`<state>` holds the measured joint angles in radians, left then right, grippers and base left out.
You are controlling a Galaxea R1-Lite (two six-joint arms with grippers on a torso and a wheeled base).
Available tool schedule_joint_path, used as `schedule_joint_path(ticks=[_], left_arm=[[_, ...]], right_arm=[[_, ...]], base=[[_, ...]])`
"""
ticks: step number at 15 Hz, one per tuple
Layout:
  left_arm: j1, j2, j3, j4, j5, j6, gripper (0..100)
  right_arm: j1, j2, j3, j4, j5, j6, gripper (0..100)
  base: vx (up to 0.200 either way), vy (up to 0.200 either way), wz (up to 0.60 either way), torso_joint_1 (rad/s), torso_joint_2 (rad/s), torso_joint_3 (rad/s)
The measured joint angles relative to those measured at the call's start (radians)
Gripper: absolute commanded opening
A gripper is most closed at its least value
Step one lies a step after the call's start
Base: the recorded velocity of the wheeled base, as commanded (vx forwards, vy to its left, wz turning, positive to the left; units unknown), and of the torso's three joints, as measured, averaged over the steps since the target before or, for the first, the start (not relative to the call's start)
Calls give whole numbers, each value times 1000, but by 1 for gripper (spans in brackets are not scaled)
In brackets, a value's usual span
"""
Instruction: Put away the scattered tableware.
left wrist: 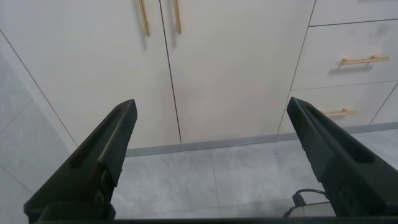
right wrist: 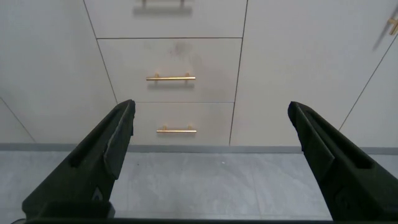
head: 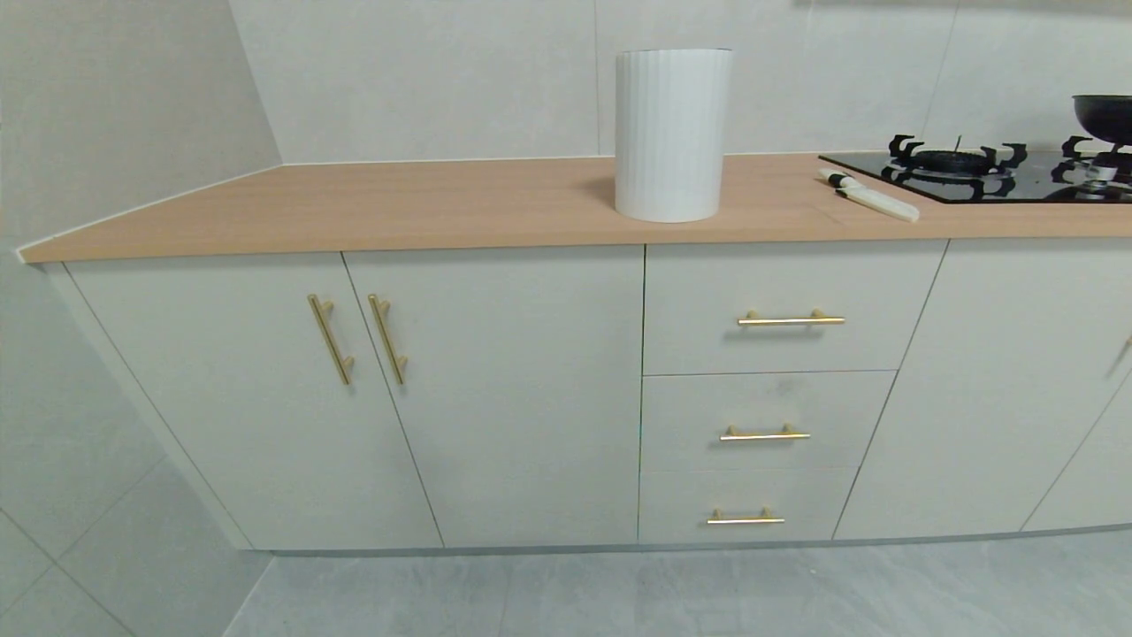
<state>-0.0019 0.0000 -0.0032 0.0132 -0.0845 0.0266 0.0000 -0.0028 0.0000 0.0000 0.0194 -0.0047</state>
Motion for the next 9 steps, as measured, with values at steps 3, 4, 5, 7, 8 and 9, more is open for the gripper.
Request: schedule_joint_path(ticks=[3, 4, 5, 7, 8, 9], left_arm=[[0, 0, 0, 0, 0, 0, 100], [0, 0, 0, 0, 0, 0, 100], [1, 0, 0, -1, 0, -1, 100], [1, 0, 0, -1, 0, 0, 100], [1, 0, 0, 0, 0, -1, 100], [1, 0, 0, -1, 0, 0, 100]], right_arm=[[0, 0, 0, 0, 0, 1, 100], [0, 0, 0, 0, 0, 1, 100], [0, 0, 0, 0, 1, 1, 100], [0, 0, 0, 0, 0, 1, 100], [0, 0, 0, 0, 0, 1, 100], [0, 0, 0, 0, 1, 1, 100]], base=[[200, 0, 0, 9, -1, -1], [200, 0, 0, 2, 7, 2], [200, 0, 0, 7, 2, -2], [200, 0, 0, 2, 5, -2], [200, 0, 0, 2, 2, 7], [200, 0, 0, 2, 7, 7]])
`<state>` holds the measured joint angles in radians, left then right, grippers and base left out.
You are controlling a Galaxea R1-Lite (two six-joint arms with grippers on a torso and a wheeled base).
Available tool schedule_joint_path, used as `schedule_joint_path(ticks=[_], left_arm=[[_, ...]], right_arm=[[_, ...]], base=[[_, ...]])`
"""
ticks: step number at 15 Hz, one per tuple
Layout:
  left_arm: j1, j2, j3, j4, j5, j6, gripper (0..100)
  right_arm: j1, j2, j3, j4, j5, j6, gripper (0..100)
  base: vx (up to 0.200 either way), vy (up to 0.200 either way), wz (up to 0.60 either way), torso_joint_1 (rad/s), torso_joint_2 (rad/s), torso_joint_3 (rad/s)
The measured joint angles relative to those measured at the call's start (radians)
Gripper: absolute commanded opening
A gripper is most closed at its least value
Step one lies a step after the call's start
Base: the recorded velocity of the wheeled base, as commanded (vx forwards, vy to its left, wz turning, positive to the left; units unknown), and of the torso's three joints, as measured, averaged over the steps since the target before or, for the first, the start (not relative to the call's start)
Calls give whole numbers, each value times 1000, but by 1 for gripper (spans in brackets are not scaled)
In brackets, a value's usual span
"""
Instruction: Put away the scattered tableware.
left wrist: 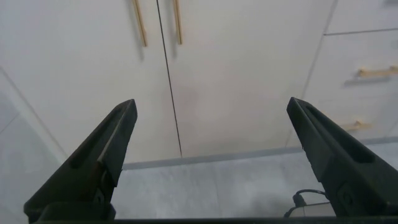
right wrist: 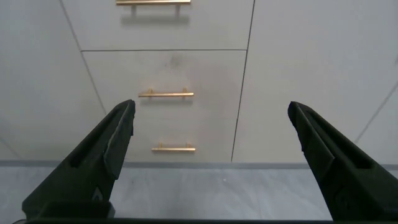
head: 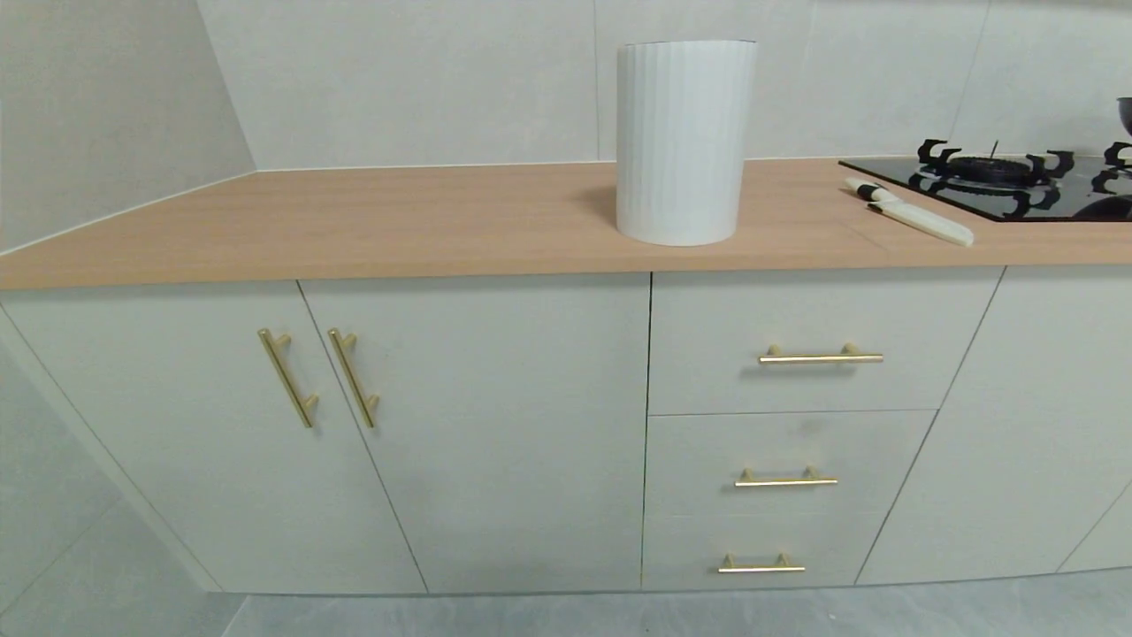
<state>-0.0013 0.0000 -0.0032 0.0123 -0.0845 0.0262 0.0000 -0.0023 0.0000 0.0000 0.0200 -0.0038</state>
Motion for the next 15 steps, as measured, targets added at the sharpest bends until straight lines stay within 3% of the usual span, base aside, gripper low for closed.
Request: schedule_joint_path(ticks=[11, 15], left_arm=[[0, 0, 0, 0, 0, 0, 100], [0, 0, 0, 0, 0, 0, 100]], right_arm=[[0, 0, 0, 0, -1, 1, 100], [0, 1, 0, 0, -1, 1, 100]], base=[[200, 0, 0, 3, 4, 1], [0, 0, 0, 0, 0, 0]])
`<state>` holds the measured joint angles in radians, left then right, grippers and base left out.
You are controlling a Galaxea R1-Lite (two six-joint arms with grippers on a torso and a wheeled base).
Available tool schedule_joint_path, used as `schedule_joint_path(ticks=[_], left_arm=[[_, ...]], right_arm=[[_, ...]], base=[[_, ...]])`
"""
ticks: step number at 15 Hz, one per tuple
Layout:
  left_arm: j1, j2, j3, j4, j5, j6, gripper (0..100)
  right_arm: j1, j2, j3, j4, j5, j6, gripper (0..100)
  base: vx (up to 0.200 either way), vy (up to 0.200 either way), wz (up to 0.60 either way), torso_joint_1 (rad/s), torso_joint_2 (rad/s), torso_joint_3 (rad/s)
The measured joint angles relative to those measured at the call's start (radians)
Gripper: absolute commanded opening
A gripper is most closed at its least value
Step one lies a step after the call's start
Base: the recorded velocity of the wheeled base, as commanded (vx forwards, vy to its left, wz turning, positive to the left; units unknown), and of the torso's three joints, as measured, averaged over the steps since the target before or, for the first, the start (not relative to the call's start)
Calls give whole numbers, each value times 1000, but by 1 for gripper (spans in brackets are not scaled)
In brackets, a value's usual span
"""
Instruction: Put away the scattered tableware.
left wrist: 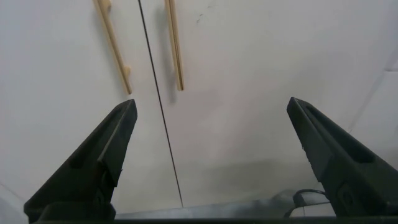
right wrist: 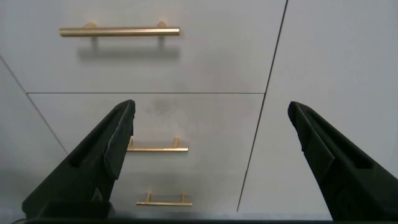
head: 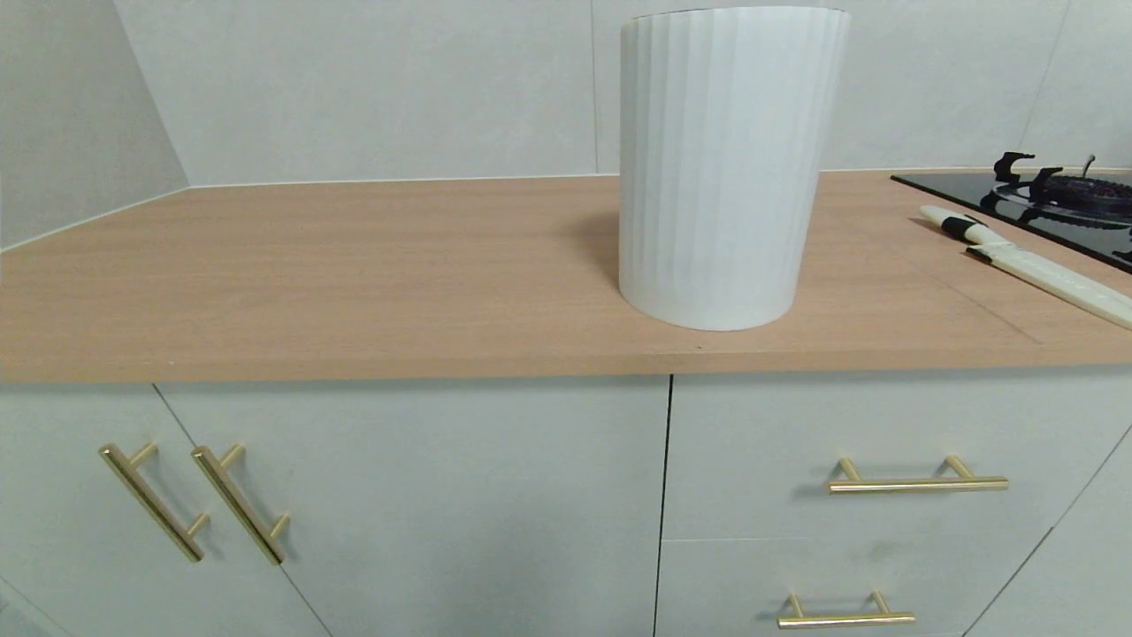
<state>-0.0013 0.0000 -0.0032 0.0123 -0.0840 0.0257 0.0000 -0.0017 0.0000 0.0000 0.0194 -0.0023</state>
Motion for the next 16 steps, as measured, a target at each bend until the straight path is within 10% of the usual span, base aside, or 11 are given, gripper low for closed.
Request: schedule_joint_path(ticks=[16], left_arm=[[-1, 0, 0, 0, 0, 0, 100]], right_arm=[[0, 2, 0, 0, 11, -4, 100]], base=[[0, 0, -37, 0, 0, 0]])
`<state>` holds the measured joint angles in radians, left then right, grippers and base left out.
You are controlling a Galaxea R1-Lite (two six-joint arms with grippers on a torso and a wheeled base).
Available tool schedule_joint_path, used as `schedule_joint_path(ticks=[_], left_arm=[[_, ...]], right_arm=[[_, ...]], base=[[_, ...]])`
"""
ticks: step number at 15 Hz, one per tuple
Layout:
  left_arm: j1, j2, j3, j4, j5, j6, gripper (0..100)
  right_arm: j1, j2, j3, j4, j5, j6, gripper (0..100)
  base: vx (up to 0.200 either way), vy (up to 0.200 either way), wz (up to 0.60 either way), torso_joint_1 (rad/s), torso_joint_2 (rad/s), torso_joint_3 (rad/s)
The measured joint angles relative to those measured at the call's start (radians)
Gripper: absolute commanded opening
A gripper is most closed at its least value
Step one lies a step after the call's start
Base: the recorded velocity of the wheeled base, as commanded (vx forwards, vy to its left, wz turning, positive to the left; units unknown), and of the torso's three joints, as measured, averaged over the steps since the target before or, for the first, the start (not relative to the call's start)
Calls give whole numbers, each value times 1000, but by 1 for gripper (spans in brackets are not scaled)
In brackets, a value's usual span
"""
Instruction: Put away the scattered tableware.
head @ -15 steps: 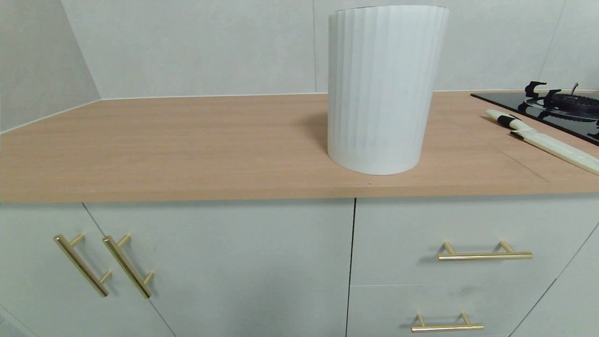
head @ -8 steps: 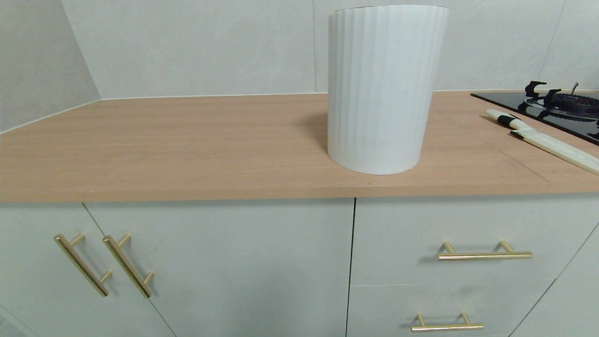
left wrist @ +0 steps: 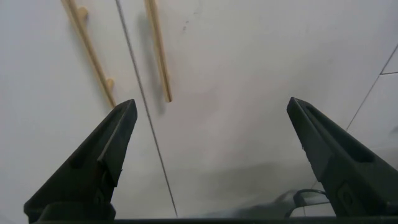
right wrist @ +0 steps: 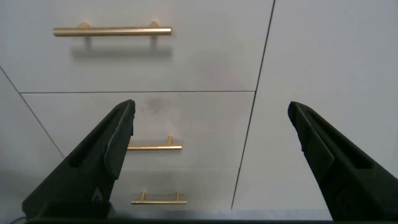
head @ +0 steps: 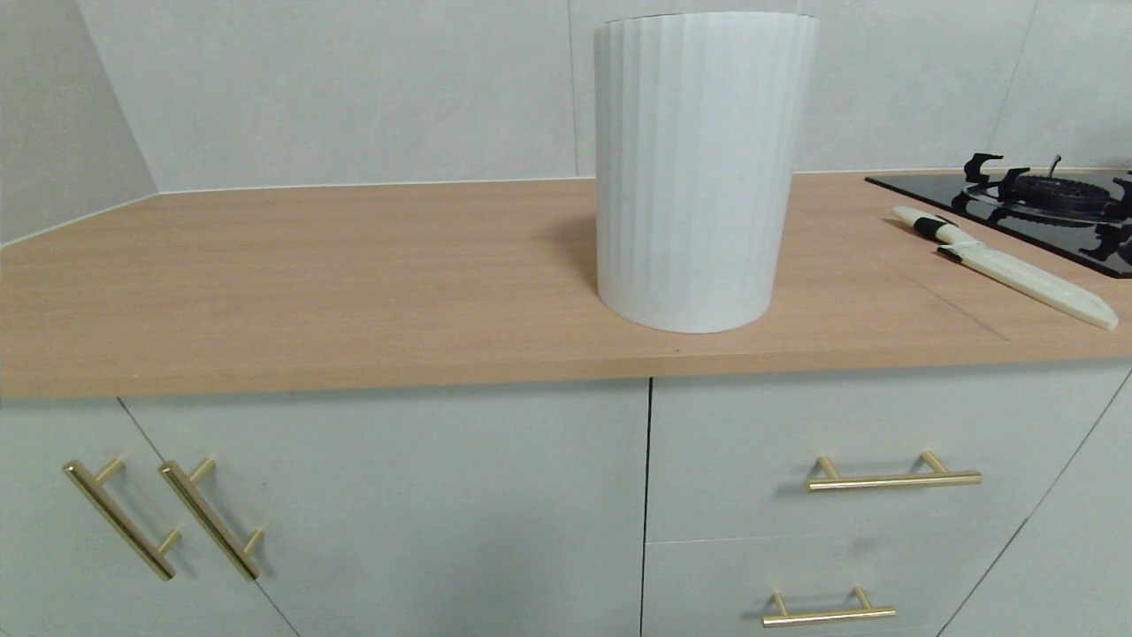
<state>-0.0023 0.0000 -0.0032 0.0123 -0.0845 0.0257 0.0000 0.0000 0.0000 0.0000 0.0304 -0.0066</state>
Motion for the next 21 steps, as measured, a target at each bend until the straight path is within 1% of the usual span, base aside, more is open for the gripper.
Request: schedule_joint_path(ticks=[4, 11, 21], left_arm=[[1, 0, 0, 0, 0, 0, 100], [1, 0, 0, 0, 0, 0, 100], [0, 0, 1, 0, 0, -1, 100]], right_arm=[[0, 0, 0, 0, 0, 1, 100], [2, 0, 0, 0, 0, 1, 100], [0, 0, 0, 0, 0, 1, 100]], base=[[0, 0, 0, 0, 0, 0], [0, -200, 0, 0, 2, 3], [0, 0, 0, 0, 0, 0]])
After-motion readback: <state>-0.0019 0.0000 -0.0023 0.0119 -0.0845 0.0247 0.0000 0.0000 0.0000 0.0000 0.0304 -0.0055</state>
